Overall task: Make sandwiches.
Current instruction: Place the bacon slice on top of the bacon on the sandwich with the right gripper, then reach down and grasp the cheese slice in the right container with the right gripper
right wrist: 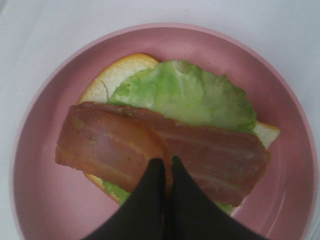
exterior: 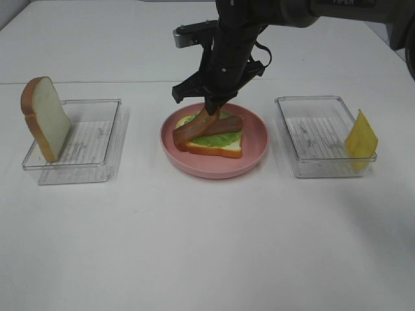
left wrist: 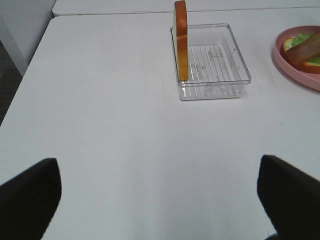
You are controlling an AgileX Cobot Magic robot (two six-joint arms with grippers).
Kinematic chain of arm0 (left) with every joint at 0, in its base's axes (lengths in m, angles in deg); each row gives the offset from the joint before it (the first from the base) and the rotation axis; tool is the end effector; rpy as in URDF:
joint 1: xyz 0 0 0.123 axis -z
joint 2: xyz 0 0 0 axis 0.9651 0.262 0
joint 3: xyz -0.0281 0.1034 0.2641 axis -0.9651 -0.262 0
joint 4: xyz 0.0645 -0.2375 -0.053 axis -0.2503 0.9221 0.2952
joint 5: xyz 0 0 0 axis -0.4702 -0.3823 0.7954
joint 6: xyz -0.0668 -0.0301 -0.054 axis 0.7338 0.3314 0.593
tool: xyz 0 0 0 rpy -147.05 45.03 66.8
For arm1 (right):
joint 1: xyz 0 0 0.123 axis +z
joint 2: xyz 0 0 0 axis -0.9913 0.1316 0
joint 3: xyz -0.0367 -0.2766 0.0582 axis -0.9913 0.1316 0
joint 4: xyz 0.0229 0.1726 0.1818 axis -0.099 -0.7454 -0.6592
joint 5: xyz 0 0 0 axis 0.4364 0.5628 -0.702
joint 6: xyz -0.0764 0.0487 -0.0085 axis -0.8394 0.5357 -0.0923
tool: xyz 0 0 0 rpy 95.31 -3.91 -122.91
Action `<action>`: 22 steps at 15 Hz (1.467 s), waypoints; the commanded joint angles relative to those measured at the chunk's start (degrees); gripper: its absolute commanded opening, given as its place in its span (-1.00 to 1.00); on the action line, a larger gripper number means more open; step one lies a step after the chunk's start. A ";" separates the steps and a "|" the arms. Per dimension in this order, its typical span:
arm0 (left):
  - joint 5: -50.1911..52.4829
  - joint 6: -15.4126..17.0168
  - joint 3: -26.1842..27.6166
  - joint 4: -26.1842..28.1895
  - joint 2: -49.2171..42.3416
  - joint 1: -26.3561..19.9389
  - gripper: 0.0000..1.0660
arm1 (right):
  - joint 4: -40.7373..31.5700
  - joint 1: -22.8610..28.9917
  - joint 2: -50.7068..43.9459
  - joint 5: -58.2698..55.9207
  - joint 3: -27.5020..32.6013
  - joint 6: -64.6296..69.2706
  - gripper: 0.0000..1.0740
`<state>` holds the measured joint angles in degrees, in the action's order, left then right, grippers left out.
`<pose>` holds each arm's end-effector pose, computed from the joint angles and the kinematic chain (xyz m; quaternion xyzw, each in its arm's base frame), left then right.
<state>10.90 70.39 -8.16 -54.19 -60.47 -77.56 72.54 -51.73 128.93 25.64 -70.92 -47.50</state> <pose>-0.0088 -0.0034 0.2814 -0.0192 0.8508 -0.0063 0.5250 0.4351 0.2534 0.1689 -0.2602 0.9432 0.0309 0.2044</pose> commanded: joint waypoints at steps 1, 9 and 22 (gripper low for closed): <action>0.23 0.00 -0.11 0.17 -0.06 0.00 0.89 | 2.98 -0.23 1.20 0.52 -0.29 0.46 -1.00; 0.23 0.00 -0.11 0.17 -0.06 0.00 0.89 | 8.08 -0.23 1.49 -3.38 -0.29 1.89 -1.00; 0.23 0.00 -0.11 0.17 -0.06 0.00 0.89 | 12.43 -0.57 -6.88 -11.75 -0.34 1.60 0.83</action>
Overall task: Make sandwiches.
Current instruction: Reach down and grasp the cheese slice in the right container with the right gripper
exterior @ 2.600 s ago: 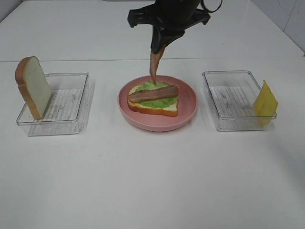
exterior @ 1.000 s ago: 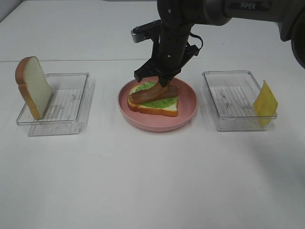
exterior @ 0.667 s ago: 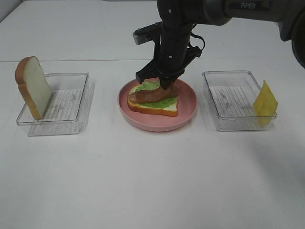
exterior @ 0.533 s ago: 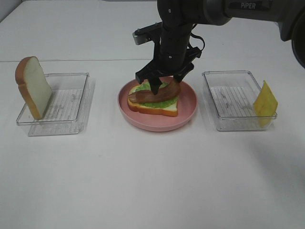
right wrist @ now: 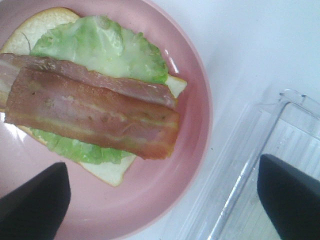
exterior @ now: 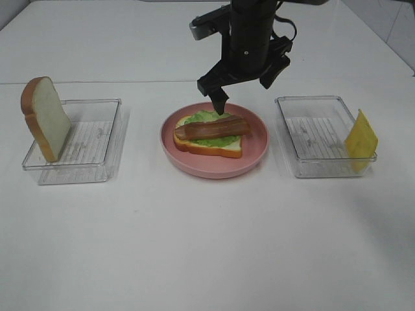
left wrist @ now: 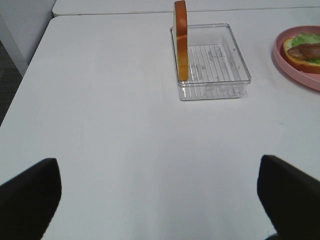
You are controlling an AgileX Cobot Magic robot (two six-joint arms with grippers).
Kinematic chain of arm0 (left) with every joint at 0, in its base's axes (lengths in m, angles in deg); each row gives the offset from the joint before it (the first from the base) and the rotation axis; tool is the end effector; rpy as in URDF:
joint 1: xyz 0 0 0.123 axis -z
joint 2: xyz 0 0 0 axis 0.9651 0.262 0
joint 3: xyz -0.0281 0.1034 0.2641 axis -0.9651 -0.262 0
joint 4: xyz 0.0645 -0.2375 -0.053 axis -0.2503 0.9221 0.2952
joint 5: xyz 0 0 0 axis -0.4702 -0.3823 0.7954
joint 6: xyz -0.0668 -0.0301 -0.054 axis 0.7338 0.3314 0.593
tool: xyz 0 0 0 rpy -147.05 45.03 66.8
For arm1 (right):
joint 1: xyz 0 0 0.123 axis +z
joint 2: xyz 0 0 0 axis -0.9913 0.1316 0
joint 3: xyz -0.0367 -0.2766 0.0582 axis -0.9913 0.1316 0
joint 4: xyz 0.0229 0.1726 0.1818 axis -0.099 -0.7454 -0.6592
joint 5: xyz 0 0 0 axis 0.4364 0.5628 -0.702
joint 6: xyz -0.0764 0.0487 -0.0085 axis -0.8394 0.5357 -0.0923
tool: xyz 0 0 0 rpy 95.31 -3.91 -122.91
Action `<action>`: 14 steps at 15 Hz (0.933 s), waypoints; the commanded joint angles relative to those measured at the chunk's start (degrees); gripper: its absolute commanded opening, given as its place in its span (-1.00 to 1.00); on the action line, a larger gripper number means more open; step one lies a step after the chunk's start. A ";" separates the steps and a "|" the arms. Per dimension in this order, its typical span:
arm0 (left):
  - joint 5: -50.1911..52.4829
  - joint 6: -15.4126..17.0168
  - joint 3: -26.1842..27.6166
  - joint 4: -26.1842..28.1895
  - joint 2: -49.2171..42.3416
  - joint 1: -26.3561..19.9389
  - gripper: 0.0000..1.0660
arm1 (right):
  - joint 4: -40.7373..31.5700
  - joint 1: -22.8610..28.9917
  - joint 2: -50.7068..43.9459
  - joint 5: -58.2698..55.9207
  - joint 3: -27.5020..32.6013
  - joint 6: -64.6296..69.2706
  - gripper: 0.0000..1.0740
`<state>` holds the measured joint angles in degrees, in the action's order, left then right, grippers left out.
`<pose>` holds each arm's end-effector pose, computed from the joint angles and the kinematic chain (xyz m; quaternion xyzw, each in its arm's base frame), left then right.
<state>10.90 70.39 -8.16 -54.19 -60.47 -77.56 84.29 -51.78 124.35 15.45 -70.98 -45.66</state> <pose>-0.0088 -0.0034 0.2814 -0.0192 0.8508 -0.0063 0.5250 0.4270 0.2289 0.2055 -0.2770 0.9399 -0.0729 0.1856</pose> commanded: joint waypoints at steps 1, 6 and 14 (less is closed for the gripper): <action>0.23 0.00 -0.11 0.17 -0.06 0.00 0.89 | 0.40 -0.80 -2.98 -1.72 -0.29 -0.23 0.83; 0.23 0.00 -0.11 0.17 -0.06 0.00 0.89 | -0.46 -9.74 -7.62 -9.68 -0.29 -0.86 0.83; 0.23 0.00 -0.11 0.17 -0.06 0.00 0.89 | -11.97 -25.61 -8.31 -14.32 0.52 -4.24 0.83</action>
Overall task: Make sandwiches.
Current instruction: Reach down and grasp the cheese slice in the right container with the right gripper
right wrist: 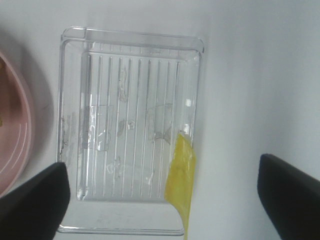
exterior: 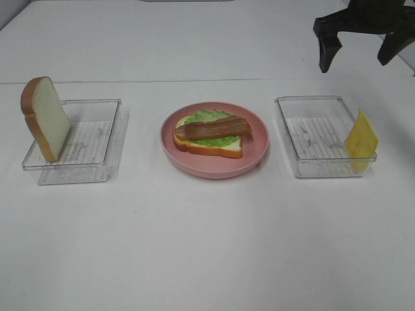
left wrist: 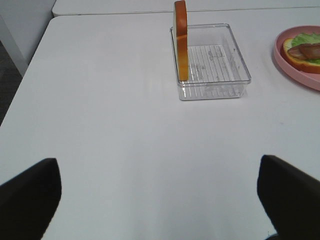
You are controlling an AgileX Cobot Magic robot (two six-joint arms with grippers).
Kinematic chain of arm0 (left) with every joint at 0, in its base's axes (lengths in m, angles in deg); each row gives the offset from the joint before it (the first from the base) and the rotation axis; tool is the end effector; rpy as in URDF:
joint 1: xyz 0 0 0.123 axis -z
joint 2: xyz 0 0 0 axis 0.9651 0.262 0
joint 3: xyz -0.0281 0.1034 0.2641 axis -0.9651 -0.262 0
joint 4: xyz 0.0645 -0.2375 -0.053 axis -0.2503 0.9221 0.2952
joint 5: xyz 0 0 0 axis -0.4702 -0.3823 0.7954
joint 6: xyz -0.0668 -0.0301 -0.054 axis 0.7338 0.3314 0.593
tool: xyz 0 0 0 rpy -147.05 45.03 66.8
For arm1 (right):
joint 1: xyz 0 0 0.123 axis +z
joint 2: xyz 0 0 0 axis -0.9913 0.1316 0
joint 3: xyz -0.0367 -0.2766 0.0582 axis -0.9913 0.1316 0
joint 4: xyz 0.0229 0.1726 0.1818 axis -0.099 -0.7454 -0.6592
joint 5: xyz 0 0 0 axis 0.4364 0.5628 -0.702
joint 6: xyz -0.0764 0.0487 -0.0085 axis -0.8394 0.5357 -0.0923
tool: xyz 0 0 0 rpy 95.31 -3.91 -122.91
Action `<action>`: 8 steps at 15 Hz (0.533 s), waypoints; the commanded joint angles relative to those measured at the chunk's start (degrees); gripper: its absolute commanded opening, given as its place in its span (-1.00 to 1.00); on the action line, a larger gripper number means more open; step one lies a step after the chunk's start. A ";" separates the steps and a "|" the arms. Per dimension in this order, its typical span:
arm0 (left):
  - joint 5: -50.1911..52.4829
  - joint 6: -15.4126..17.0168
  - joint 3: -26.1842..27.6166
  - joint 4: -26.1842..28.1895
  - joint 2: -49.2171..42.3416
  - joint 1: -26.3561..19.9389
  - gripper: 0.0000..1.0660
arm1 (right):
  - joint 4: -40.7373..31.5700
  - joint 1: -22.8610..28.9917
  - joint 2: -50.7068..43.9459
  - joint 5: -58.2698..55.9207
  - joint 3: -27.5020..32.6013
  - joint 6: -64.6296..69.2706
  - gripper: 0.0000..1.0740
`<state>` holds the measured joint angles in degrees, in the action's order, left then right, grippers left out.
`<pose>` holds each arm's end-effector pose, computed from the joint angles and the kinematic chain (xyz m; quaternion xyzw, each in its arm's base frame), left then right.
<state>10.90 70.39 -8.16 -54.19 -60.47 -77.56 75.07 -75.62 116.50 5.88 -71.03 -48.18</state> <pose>-0.0088 -0.0034 0.2814 -0.0192 0.8508 -0.0063 0.5250 0.4518 0.0449 0.2633 -0.0623 0.9864 -0.0421 0.1460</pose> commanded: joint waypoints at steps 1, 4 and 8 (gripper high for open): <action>0.23 0.00 -0.11 0.17 -0.06 0.00 0.89 | -3.84 -2.69 -0.46 -4.07 1.78 -2.23 0.83; 0.23 0.00 -0.11 0.17 -0.06 0.00 0.89 | -3.61 -3.09 -0.40 0.46 7.91 -2.64 0.83; 0.23 0.00 -0.11 0.17 -0.06 0.00 0.89 | -3.50 -5.50 -0.40 4.70 15.47 -2.64 0.83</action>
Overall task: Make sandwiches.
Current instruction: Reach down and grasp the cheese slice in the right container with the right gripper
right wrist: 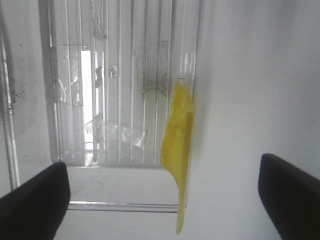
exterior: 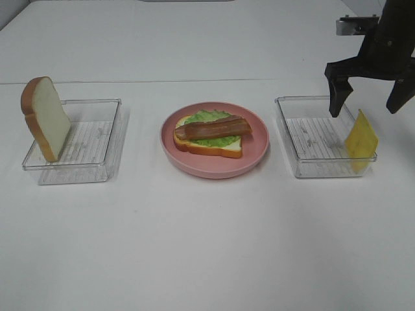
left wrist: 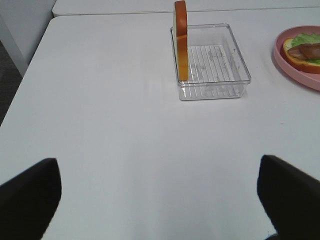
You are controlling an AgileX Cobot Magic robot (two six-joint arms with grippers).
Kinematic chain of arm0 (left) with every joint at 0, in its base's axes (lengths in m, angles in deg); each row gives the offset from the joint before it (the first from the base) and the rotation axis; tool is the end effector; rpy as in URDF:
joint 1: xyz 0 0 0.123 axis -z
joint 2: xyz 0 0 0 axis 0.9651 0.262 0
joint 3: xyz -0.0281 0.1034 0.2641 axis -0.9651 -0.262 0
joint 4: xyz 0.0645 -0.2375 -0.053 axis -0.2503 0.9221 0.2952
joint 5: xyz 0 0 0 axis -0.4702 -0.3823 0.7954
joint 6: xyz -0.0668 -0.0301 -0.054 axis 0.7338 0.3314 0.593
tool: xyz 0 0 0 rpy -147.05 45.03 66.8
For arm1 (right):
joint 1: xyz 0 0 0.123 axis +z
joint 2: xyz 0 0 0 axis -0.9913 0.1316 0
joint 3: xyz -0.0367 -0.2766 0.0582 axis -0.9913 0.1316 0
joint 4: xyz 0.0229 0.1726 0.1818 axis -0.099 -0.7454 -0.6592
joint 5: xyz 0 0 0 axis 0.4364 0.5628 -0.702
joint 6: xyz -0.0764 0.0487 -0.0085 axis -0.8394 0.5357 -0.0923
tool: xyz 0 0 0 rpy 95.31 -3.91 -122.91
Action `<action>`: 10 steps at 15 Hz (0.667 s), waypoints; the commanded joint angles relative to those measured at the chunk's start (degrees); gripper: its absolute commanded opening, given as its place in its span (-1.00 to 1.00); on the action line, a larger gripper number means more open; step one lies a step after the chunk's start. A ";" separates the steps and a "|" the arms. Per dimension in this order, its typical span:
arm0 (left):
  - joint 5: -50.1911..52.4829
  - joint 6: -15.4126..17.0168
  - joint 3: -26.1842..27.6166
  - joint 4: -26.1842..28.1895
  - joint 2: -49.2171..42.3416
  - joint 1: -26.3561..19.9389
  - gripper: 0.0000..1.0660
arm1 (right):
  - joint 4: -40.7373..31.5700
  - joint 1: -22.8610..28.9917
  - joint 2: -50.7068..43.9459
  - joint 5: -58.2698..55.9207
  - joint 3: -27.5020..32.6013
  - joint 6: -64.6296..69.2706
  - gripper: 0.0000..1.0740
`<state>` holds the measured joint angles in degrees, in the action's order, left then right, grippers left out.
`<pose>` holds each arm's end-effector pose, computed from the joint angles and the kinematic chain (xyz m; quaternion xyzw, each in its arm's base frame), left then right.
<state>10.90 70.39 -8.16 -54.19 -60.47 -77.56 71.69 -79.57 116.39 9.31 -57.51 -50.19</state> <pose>-0.0088 -0.0034 0.2814 -0.0192 0.8508 -0.0063 0.5250 0.4316 0.0177 0.2016 -0.0429 0.9972 -0.0212 0.0567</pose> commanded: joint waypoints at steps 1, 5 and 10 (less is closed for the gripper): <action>0.23 0.00 -0.11 0.17 -0.06 0.00 0.89 | -0.69 -2.64 -0.29 1.72 3.27 -1.03 0.83; 0.23 0.00 -0.11 0.17 -0.06 0.00 0.89 | -3.61 -4.30 -0.23 3.09 5.04 -2.86 0.82; 0.23 0.00 -0.11 0.17 -0.06 0.00 0.89 | -6.02 -4.30 2.58 4.18 5.04 -4.76 0.77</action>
<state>10.90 70.39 -8.16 -54.19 -60.47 -77.56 65.78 -83.75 118.96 13.38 -52.81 -54.31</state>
